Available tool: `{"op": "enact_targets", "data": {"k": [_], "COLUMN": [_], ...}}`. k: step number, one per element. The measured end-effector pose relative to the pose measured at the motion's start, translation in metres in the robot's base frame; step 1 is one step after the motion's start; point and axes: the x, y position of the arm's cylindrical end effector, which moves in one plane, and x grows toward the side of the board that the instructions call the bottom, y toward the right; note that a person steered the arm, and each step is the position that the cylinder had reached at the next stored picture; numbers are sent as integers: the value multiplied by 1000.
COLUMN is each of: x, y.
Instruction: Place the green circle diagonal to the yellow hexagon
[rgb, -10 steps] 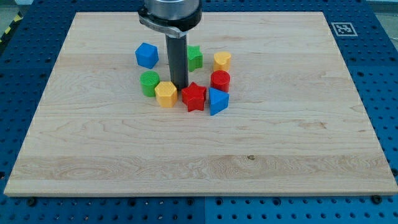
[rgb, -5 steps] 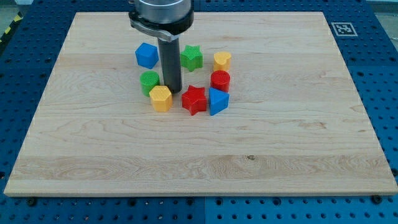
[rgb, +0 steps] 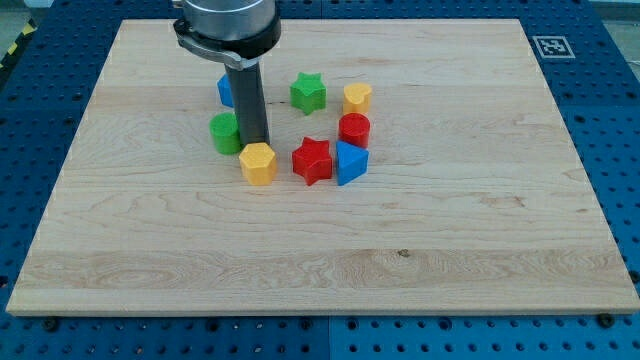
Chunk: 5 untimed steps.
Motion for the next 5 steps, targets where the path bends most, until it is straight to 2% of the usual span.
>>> {"op": "enact_targets", "data": {"k": [4, 5], "x": [-1, -19], "y": [-29, -23]}}
